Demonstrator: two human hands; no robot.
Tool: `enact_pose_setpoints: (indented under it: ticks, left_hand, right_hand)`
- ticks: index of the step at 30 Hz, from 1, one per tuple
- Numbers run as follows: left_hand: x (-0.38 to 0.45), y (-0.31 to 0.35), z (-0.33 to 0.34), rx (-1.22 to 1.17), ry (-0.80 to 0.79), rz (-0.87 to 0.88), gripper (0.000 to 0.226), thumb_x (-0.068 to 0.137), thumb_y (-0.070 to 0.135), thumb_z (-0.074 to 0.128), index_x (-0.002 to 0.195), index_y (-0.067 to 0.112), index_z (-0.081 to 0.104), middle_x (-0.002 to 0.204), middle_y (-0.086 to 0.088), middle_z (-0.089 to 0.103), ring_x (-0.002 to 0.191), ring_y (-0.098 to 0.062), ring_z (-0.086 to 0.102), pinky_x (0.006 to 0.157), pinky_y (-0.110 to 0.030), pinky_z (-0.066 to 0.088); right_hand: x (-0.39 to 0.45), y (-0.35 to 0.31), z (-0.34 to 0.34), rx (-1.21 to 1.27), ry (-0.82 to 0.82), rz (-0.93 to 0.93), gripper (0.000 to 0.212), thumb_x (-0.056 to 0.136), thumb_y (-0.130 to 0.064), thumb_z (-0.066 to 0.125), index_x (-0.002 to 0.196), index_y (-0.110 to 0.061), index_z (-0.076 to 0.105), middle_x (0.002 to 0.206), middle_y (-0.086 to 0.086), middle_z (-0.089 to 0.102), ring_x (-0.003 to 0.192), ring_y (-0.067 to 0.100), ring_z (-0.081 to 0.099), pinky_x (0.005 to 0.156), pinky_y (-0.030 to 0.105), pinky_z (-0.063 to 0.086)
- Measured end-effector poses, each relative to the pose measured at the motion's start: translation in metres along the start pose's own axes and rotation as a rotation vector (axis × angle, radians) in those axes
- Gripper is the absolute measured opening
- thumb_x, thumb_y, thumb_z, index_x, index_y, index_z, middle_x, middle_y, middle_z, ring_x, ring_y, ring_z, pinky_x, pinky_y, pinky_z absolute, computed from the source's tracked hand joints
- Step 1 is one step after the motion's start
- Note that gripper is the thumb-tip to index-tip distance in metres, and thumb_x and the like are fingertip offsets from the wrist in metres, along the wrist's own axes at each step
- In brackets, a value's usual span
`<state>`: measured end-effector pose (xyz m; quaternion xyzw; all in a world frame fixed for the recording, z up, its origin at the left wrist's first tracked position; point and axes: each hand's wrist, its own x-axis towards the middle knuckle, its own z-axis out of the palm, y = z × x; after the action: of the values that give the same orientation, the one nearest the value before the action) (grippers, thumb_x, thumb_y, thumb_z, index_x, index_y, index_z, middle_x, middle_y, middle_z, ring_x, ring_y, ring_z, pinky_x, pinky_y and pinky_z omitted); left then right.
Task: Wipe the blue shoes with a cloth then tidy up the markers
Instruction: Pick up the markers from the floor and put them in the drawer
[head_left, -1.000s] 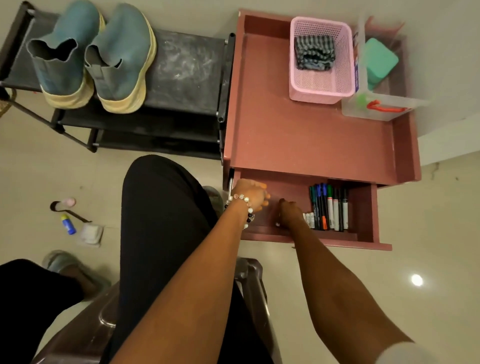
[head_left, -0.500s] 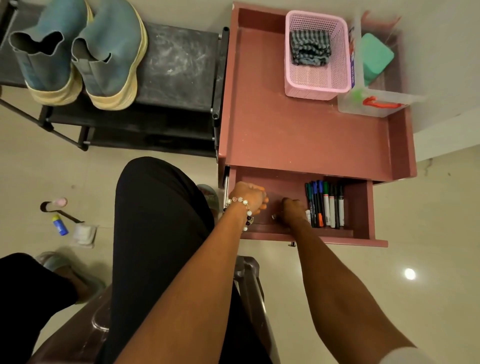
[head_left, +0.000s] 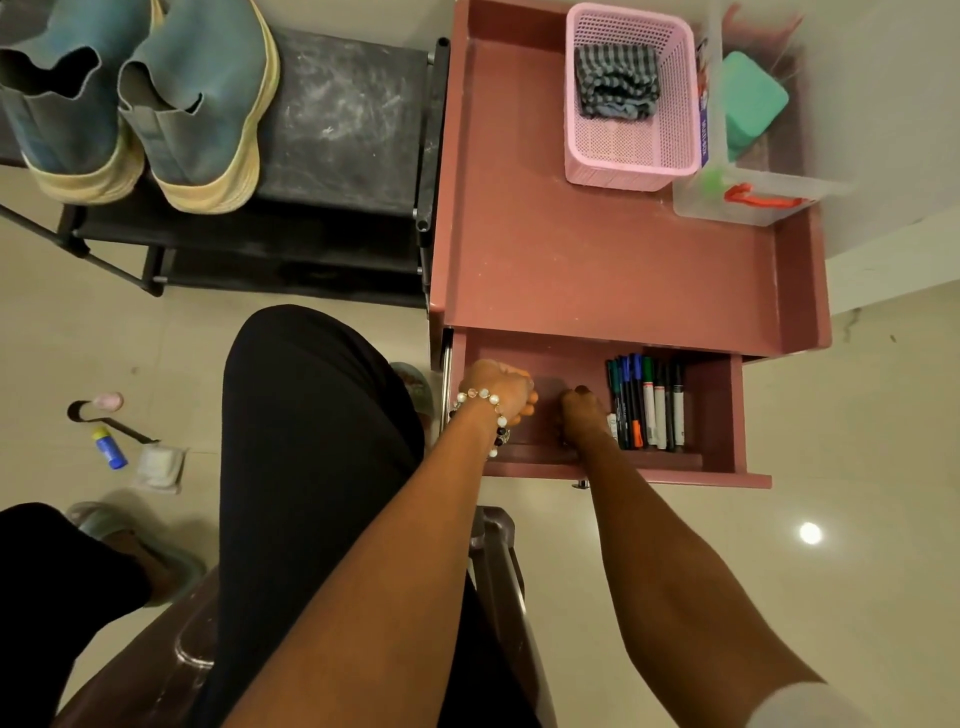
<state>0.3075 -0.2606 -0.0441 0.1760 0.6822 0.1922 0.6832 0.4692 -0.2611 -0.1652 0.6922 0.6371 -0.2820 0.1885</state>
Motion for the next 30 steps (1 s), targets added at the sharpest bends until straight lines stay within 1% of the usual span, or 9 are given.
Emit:
enact_pose_setpoints:
  ticks: [4, 7, 10, 12, 15, 18, 22, 27, 30]
  left_hand:
    - [-0.001, 0.004, 0.002, 0.021, 0.028, 0.031, 0.021, 0.094, 0.007, 0.053, 0.075, 0.015, 0.055, 0.066, -0.001, 0.062, 0.041, -0.005, 0.055, 0.043, -0.017, 0.044]
    - [-0.011, 0.009, 0.0, -0.006, 0.037, 0.043, 0.019, 0.094, 0.008, 0.051, 0.077, 0.015, 0.056, 0.068, -0.001, 0.063, 0.049, -0.009, 0.057, 0.047, -0.02, 0.045]
    - [-0.03, 0.024, -0.003, -0.144, 0.04, 0.073, 0.013, 0.095, 0.008, 0.05, 0.087, 0.013, 0.059, 0.072, -0.002, 0.064, 0.058, -0.012, 0.058, 0.054, -0.024, 0.047]
    - [-0.051, 0.04, -0.015, -0.306, 0.067, 0.137, 0.014, 0.096, 0.007, 0.049, 0.087, 0.013, 0.058, 0.074, -0.002, 0.063, 0.059, -0.011, 0.059, 0.054, -0.023, 0.047]
    - [-0.093, 0.058, -0.063, -0.497, 0.088, 0.345, 0.015, 0.097, 0.007, 0.048, 0.095, 0.015, 0.06, 0.077, -0.001, 0.066, 0.06, -0.009, 0.063, 0.056, -0.02, 0.05]
    - [-0.134, 0.053, -0.141, -0.505, 0.184, 0.543, 0.015, 0.097, 0.008, 0.05, 0.098, 0.016, 0.062, 0.084, -0.002, 0.07, 0.071, -0.013, 0.066, 0.067, -0.024, 0.052]
    - [-0.168, 0.021, -0.246, -0.465, 0.389, 0.622, 0.016, 0.097, 0.012, 0.051, 0.108, 0.014, 0.061, 0.088, -0.001, 0.07, 0.074, -0.014, 0.065, 0.068, -0.026, 0.051]
    - [-0.17, -0.046, -0.351, -0.507, 0.665, 0.503, 0.019, 0.095, 0.013, 0.052, 0.108, 0.012, 0.066, 0.084, 0.001, 0.071, 0.069, -0.014, 0.065, 0.065, -0.027, 0.051]
    - [-0.156, -0.09, -0.398, -0.556, 0.755, 0.384, 0.019, 0.093, 0.011, 0.051, 0.106, 0.011, 0.066, 0.082, -0.001, 0.071, 0.064, -0.013, 0.063, 0.057, -0.025, 0.048]
  right_hand:
    - [-0.007, 0.0, -0.006, 0.128, 0.053, 0.025, 0.023, 0.092, -0.003, 0.052, 0.112, 0.001, 0.062, 0.119, 0.019, 0.055, 0.102, 0.034, 0.059, 0.092, 0.035, 0.049]
    - [-0.028, -0.009, -0.028, 0.494, 0.219, 0.093, 0.02, 0.083, -0.002, 0.065, 0.102, -0.001, 0.07, 0.104, 0.013, 0.068, 0.091, 0.023, 0.063, 0.074, 0.02, 0.042]
    - [-0.062, -0.032, -0.055, 0.905, 0.361, 0.168, 0.01, 0.084, -0.003, 0.066, 0.093, -0.003, 0.071, 0.086, 0.011, 0.07, 0.074, 0.018, 0.061, 0.07, 0.028, 0.05]
    - [-0.086, -0.056, -0.078, 1.068, 0.417, 0.089, 0.009, 0.085, -0.003, 0.064, 0.088, -0.008, 0.07, 0.075, 0.005, 0.068, 0.065, 0.015, 0.061, 0.059, 0.028, 0.051]
    - [-0.12, -0.109, -0.119, 1.27, 0.448, -0.073, 0.011, 0.085, -0.003, 0.063, 0.091, -0.01, 0.07, 0.076, 0.002, 0.067, 0.06, 0.01, 0.058, 0.053, 0.018, 0.046]
    - [-0.149, -0.177, -0.152, 1.293, 0.385, -0.258, 0.014, 0.085, 0.0, 0.061, 0.091, -0.01, 0.069, 0.074, 0.003, 0.065, 0.059, 0.009, 0.057, 0.054, 0.016, 0.045]
    - [-0.185, -0.279, -0.168, 1.177, 0.295, -0.484, 0.015, 0.087, -0.005, 0.059, 0.085, -0.017, 0.068, 0.075, 0.0, 0.066, 0.057, 0.008, 0.057, 0.052, 0.015, 0.044]
    - [-0.204, -0.396, -0.138, 0.947, 0.123, -0.605, 0.01, 0.089, -0.009, 0.06, 0.089, -0.013, 0.069, 0.083, 0.003, 0.068, 0.062, 0.01, 0.062, 0.054, 0.018, 0.045]
    - [-0.194, -0.45, -0.098, 0.767, 0.031, -0.641, 0.009, 0.089, -0.011, 0.06, 0.092, -0.012, 0.069, 0.082, 0.003, 0.069, 0.064, 0.011, 0.062, 0.057, 0.02, 0.047]
